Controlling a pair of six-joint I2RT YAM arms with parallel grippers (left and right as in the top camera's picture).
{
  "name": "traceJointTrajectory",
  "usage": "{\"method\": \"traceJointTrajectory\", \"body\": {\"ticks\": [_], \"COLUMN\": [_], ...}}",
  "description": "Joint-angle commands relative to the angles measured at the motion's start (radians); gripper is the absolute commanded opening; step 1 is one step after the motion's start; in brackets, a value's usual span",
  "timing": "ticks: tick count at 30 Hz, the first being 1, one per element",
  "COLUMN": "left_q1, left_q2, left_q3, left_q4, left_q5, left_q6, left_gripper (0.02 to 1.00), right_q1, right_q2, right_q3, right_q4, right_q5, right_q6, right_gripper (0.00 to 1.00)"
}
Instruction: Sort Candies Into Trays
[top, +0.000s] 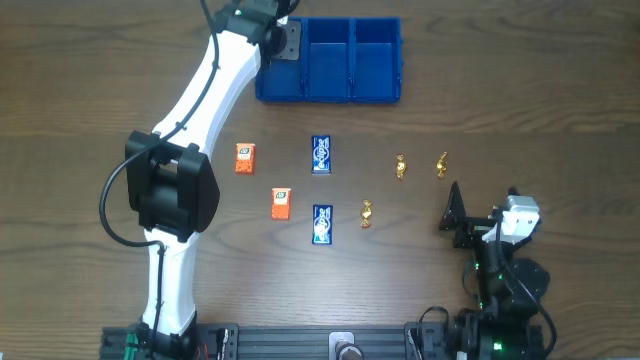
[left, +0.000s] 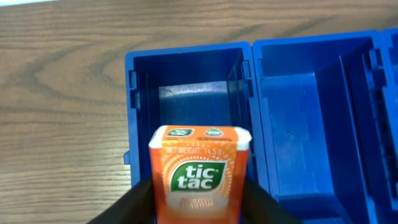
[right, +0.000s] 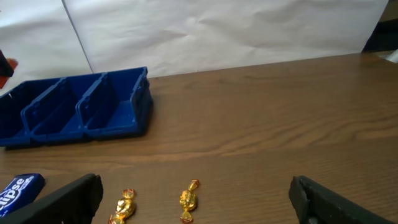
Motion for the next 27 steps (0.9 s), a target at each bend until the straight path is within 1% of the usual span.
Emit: {"method": "traceJointTrajectory", "body": {"ticks": [1, 3, 6, 8, 11, 15, 17, 20, 23, 27], "left_q1": [0.009, 0.01, 0.008, 0.003, -0.002, -0.003, -0.003, -0.003, -0.003, -0.001], "left_q2": [-0.011, -0.037, -0.116, -0.201, -0.349, -0.561, -0.655, -0.721, -0.731, -0.704], "left_q3": [0.027, 0.027, 0.026, 0.018, -0.042, -0.267, -0.438, -0.655, -0.867, -1.069], "left_q4": [0.005, -0.003, -0.038, -0.092, -0.16, -0.156, -0.119, -0.029, 0.098, 0.274], "left_q5": [0.006, -0.004, -0.047, -0.087, -0.1, -0.099, -0.095, -0.077, -0.054, 0.009], "left_q6": [-0.006, -0.007, -0.007, -0.007, -0.007, -0.042, -0.061, -0.068, -0.089, -0.094], "left_gripper": [0.901, 0.978, 1.0, 0.998, 0.996, 0.993, 0.993, 0.98, 0.974, 0.969], "right_q1": [0.007, 0.007, 0.007, 0.007, 0.007, 0.007, 0.007, 0.007, 0.007, 0.007], "right_q2": [-0.002, -0.002, -0.002, -0.002, -0.002, -0.002, -0.002, -0.002, -0.002, -0.002], "right_q3": [-0.003, -0.003, -0.003, -0.003, -0.003, -0.003, -0.003, -0.003, -0.003, -0.003], "right_q4": [-0.002, -0.002, -0.002, -0.002, -0.002, -0.002, -0.002, -0.002, -0.002, -0.002], "right_q5": [0.009, 0.009, 0.009, 0.009, 0.009, 0.009, 0.009, 0.009, 0.009, 0.009], "right_q6": [-0.003, -0.002, -0.003, -0.003, -0.003, -0.003, -0.003, -0.003, -0.003, -0.002], "right_gripper": [0.998, 0.998, 0.998, 0.998, 0.998, 0.998, 0.998, 0.998, 0.998, 0.998]}}
